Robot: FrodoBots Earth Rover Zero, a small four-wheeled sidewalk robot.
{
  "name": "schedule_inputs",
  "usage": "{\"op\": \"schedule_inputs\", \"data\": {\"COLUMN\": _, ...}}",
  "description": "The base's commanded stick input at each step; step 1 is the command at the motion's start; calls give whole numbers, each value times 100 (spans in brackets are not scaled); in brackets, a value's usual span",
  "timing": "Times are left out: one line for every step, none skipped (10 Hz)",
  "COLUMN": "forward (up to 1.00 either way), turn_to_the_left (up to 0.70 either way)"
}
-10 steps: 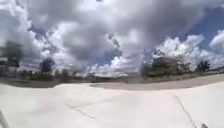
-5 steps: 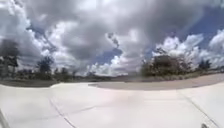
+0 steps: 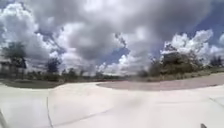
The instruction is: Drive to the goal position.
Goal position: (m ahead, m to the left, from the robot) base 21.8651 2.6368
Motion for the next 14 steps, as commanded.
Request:
{"op": "schedule_inputs", "data": {"forward": 85, "turn_to_the_left": 20}}
{"op": "schedule_inputs", "data": {"forward": 85, "turn_to_the_left": 34}}
{"op": "schedule_inputs", "data": {"forward": 85, "turn_to_the_left": 31}}
{"op": "schedule_inputs", "data": {"forward": 85, "turn_to_the_left": 16}}
{"op": "schedule_inputs", "data": {"forward": 85, "turn_to_the_left": 0}}
{"op": "schedule_inputs", "data": {"forward": 85, "turn_to_the_left": 0}}
{"op": "schedule_inputs", "data": {"forward": 85, "turn_to_the_left": 0}}
{"op": "schedule_inputs", "data": {"forward": 85, "turn_to_the_left": 0}}
{"op": "schedule_inputs", "data": {"forward": 85, "turn_to_the_left": 7}}
{"op": "schedule_inputs", "data": {"forward": 85, "turn_to_the_left": 34}}
{"op": "schedule_inputs", "data": {"forward": 85, "turn_to_the_left": 34}}
{"op": "schedule_inputs", "data": {"forward": 85, "turn_to_the_left": 12}}
{"op": "schedule_inputs", "data": {"forward": 85, "turn_to_the_left": 0}}
{"op": "schedule_inputs", "data": {"forward": 85, "turn_to_the_left": 0}}
